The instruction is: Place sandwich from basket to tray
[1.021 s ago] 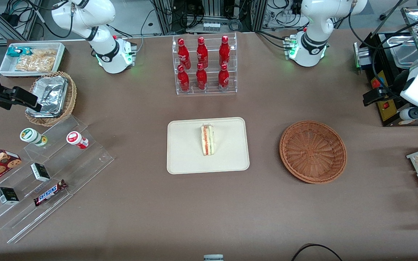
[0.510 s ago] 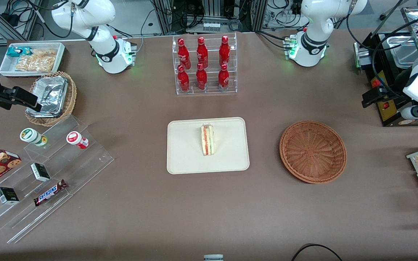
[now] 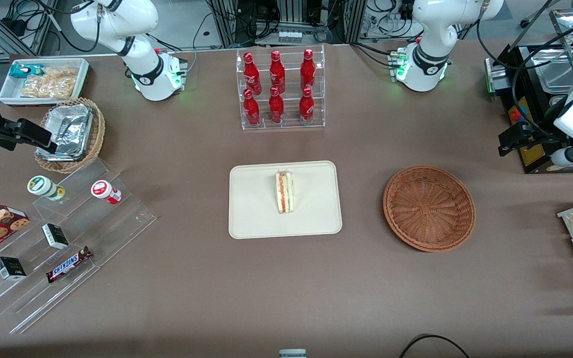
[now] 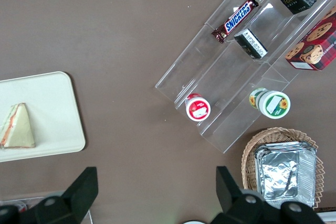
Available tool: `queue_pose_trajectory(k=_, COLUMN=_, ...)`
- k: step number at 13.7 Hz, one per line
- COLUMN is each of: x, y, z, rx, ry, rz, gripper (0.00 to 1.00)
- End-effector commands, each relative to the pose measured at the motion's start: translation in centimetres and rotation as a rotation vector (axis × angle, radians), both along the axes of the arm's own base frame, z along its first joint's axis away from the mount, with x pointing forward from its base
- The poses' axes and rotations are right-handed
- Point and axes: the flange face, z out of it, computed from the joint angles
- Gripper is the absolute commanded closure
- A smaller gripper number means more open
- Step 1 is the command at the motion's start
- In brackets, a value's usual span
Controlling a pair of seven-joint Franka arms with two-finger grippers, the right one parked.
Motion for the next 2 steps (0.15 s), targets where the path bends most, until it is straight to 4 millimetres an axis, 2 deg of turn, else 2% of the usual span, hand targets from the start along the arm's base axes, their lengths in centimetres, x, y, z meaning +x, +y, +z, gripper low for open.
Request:
queue_pose_trajectory(k=1, x=0.17, y=-0.04, z=0.71, rx=-0.009, ry=-0.010, rz=0.031, gripper=0.00)
queue_pose_trajectory(k=2, x=0.08, y=0.06, z=0.74, rx=-0.007, ry=-0.010, rz=0.048, gripper=0.00)
